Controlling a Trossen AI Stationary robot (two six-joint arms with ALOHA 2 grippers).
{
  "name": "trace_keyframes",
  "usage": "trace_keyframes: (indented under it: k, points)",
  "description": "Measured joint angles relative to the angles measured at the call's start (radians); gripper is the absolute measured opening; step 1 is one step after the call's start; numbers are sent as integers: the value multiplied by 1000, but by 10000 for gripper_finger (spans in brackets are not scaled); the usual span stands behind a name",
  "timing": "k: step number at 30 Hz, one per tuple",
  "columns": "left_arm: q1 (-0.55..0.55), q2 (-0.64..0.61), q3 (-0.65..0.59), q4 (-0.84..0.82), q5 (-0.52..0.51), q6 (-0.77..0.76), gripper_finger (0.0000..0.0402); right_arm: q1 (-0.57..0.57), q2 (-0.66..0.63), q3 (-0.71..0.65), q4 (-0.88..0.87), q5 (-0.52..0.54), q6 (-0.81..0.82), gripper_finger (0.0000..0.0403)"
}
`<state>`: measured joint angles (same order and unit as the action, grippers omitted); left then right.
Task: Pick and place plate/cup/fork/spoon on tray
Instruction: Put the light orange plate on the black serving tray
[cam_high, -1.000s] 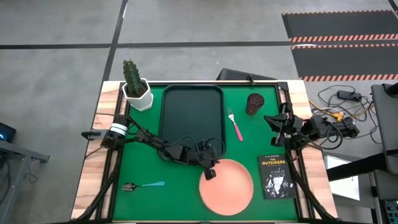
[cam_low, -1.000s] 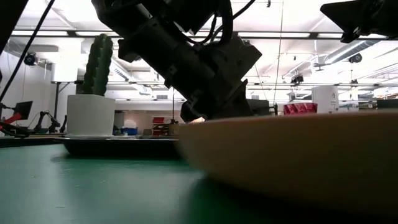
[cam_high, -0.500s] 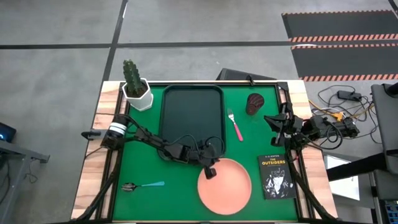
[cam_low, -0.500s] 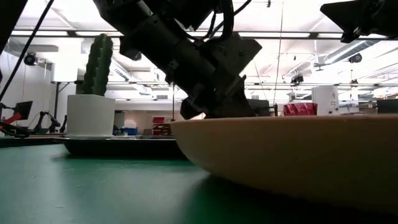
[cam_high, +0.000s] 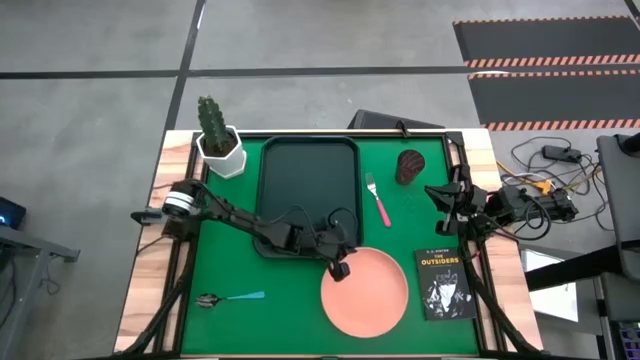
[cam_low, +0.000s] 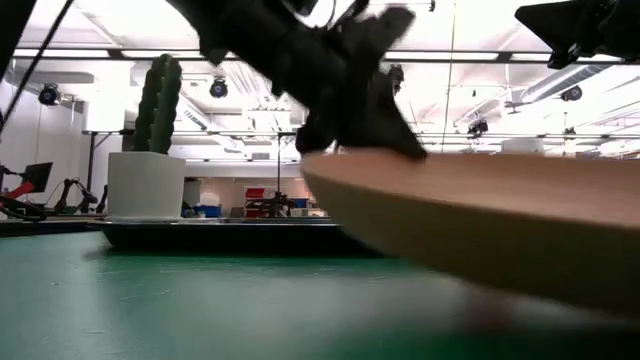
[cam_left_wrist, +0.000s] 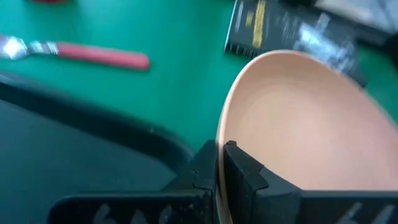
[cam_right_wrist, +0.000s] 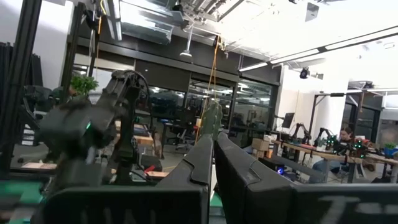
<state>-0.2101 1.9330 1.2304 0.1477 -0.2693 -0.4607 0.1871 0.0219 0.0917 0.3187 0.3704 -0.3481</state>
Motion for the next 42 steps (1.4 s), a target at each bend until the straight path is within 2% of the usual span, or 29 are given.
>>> trace_keyframes:
  k: [9, 12, 18, 21, 24, 27, 30, 42]
  points:
    - [73, -223, -48, -27, -5, 83, 0, 0, 0, 0, -2, -2, 0, 9]
    - [114, -315, -105, -68, -124, 74, 0, 0, 0, 0, -2, -3, 1, 9]
    - [204, -490, -262, -140, -478, 15, 0, 0, 0, 0, 0, -3, 11, 9]
    - [253, -544, -345, -132, -608, -35, 0, 0, 0, 0, 1, -2, 11, 9]
    - [289, -570, -416, -131, -685, -104, 0, 0, 0, 0, 0, -1, 11, 9]
    - [321, -576, -473, -132, -734, -190, 0, 0, 0, 0, 0, -2, 15, 9]
    - [345, -575, -513, -133, -737, -259, 0, 0, 0, 0, 0, -2, 16, 9]
    - [416, -530, -592, -124, -757, -389, 0, 0, 0, 0, -1, -3, 26, 9]
